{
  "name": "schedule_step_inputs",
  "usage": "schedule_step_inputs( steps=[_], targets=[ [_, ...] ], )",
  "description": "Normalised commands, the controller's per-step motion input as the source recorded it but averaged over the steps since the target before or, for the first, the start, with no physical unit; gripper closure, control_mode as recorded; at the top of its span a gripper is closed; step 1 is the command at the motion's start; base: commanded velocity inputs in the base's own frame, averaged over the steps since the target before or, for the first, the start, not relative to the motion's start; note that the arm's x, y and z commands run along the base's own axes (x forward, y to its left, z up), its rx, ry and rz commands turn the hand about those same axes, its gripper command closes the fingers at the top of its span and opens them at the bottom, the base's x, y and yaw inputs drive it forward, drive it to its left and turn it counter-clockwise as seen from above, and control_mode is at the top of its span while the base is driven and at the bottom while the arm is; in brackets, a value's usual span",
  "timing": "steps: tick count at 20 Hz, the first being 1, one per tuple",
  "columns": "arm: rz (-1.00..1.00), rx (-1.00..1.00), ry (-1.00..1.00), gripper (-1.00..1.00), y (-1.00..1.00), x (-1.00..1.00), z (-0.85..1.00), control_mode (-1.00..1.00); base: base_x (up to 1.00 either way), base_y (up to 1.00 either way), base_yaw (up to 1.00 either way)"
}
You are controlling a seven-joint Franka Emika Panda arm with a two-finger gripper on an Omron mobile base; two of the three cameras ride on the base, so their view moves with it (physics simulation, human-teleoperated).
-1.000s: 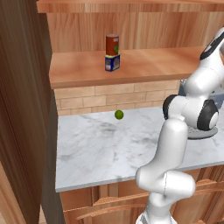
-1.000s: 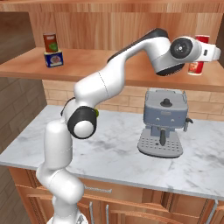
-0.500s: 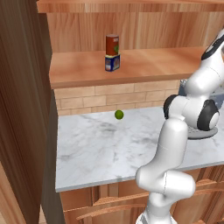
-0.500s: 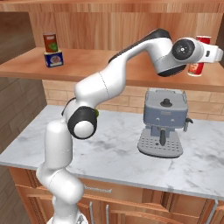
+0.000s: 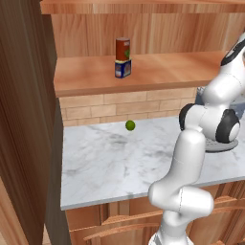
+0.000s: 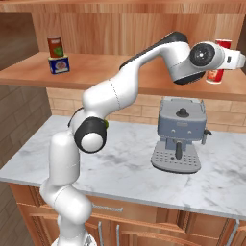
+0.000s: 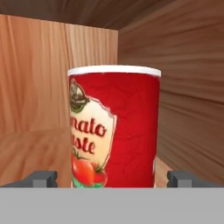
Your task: Stack two cans on top of the other two cans in the cabinet.
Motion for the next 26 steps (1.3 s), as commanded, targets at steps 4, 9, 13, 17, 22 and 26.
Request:
schedule_step_inputs(
  steps=[4,9,13,17,22,26],
  targets=[
    [0.00,0.00,0.00,-1.00,0.02,-0.12,0.00,-1.00,0.00,0.00,0.00],
    [0.00,0.01,0.00,-1.00,0.09,-0.24,0.00,-1.00,0.00,0.00,0.00],
    [0.00,0.00,0.00,-1.00,0.20,-0.23,0.00,-1.00,0.00,0.00,0.00],
    [0.00,0.02,0.00,-1.00,0.29,-0.21,-0.06,-1.00,0.00,0.00,0.00],
    [0.00,0.02,0.00,-1.00,0.40,-0.18,-0.17,-1.00,0.00,0.00,0.00],
    [0.00,0.01,0.00,-1.00,0.37,-0.21,-0.11,-1.00,0.00,0.00,0.00]
  ],
)
